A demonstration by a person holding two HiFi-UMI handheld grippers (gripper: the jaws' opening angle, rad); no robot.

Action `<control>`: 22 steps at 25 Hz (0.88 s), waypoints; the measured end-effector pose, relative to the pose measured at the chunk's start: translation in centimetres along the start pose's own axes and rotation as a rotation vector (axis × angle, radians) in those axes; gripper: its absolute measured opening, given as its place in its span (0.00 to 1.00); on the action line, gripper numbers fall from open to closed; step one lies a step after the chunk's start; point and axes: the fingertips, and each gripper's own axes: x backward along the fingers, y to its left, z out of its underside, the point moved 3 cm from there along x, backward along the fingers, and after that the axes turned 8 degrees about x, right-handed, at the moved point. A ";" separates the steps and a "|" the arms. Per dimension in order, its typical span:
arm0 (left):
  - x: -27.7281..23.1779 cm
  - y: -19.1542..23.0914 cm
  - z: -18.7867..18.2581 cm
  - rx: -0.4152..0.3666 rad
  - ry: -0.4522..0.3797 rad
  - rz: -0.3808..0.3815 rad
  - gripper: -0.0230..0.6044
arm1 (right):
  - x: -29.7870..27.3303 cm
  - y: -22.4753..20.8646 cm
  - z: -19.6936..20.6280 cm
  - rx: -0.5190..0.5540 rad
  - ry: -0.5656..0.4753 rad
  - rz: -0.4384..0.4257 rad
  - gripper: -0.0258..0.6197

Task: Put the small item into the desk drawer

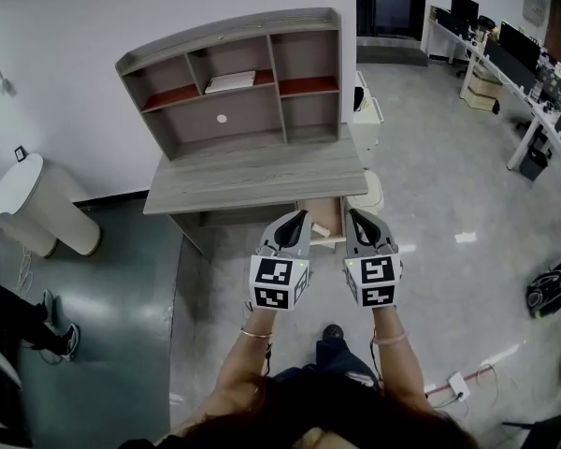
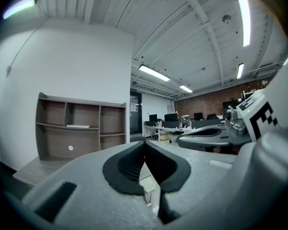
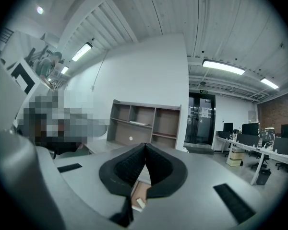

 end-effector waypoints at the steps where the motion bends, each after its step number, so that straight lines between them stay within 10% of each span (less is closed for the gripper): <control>1: 0.4 0.0 -0.2 0.001 -0.005 -0.001 0.06 | 0.2 0.2 -0.2 0.000 -0.004 -0.002 0.04; 22: 5.9 -0.9 -1.4 0.013 -0.043 0.022 0.06 | 4.2 3.3 -2.7 -0.004 -0.033 0.006 0.04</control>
